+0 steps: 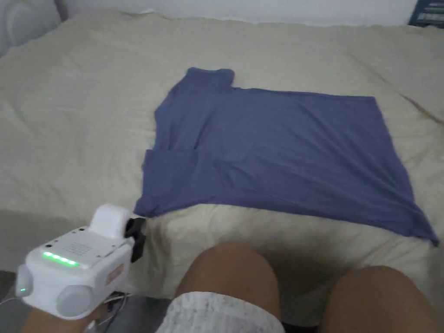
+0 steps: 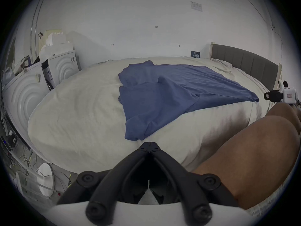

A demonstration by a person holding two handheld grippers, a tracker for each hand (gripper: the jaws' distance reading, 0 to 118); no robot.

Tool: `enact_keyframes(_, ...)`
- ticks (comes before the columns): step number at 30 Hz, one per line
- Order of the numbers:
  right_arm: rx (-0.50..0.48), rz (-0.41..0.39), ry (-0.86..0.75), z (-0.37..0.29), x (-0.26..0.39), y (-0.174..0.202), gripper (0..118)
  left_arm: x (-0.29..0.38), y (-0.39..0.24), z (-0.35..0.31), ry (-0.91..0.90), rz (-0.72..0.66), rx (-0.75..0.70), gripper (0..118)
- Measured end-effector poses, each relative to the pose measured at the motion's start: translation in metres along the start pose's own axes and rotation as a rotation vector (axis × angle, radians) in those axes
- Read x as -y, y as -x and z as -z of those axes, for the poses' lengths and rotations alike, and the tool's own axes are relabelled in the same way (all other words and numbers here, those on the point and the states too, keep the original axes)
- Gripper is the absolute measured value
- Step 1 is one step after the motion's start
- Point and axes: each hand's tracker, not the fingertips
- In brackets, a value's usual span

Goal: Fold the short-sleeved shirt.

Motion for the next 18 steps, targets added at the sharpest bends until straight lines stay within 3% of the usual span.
enact_keyframes(12,-0.016,-0.050,-0.068,0.031,0.003,-0.015,0,-0.024,-0.028,0.000,0.002,0.004,0.028,0)
enact_keyframes(13,-0.023,-0.045,-0.055,0.035,0.004,-0.015,4,-0.025,-0.031,-0.001,0.002,0.004,0.030,0)
enact_keyframes(14,-0.016,-0.068,-0.069,0.041,0.007,-0.013,21,-0.029,-0.019,0.003,0.003,0.001,0.032,0)
enact_keyframes(17,-0.055,-0.042,-0.008,0.059,0.007,-0.014,41,-0.034,-0.020,-0.001,0.000,-0.007,0.033,0)
enact_keyframes(18,-0.031,-0.070,-0.023,0.065,0.009,-0.011,42,-0.036,-0.011,0.003,-0.002,-0.008,0.029,0)
